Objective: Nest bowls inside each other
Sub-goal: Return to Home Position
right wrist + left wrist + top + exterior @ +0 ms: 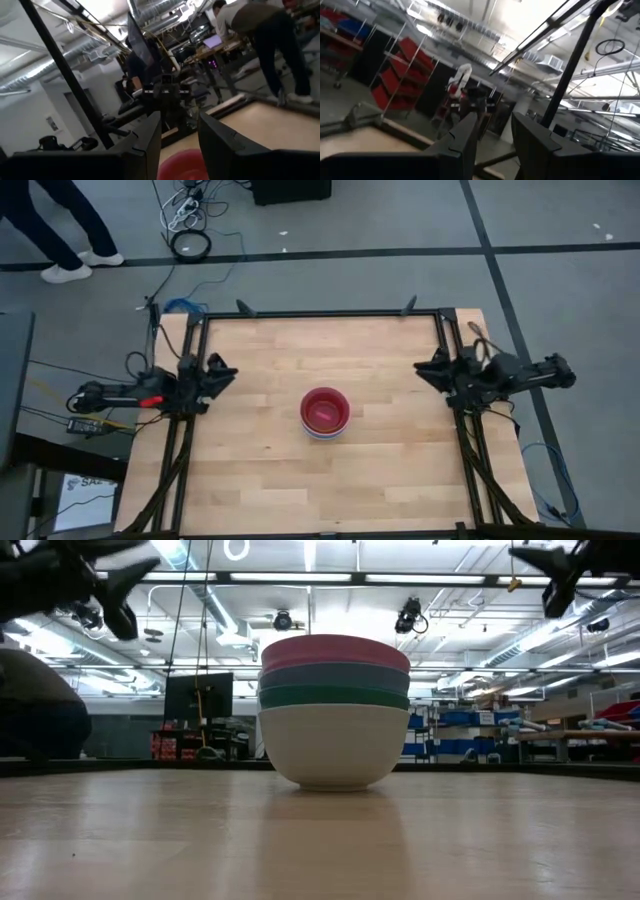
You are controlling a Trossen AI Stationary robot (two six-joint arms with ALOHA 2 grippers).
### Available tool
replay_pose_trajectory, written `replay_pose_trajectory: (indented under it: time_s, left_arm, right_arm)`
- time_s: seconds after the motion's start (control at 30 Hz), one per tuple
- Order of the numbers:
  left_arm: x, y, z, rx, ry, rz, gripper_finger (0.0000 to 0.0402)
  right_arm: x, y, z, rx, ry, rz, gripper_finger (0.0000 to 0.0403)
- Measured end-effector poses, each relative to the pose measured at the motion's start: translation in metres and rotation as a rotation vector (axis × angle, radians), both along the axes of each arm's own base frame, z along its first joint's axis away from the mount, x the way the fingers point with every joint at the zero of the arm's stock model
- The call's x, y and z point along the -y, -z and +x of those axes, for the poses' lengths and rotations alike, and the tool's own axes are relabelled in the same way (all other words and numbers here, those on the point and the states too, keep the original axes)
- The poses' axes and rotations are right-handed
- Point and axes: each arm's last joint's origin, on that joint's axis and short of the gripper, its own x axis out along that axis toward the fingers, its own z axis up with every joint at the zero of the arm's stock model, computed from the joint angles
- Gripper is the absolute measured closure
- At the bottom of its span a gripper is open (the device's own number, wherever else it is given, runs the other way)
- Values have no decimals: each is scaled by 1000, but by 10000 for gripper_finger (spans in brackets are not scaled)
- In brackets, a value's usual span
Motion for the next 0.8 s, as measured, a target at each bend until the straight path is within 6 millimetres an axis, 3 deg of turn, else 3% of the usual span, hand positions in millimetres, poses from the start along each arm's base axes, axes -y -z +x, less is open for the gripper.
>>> replay_pose_trajectory:
  time_s: [0.37, 0.57, 0.8]
  left_arm:
    - [0, 16, 6, -134, -24, 2, 273]
    - [-1, 16, 6, -131, -25, -1, 273]
    - [0, 15, 6, -125, -6, 6, 273]
  right_arm:
    - [-4, 58, 16, 100, -25, 127, 285]
    - [-2, 77, 20, -56, 49, 256, 284]
    - [-2, 79, 20, -73, 44, 283, 287]
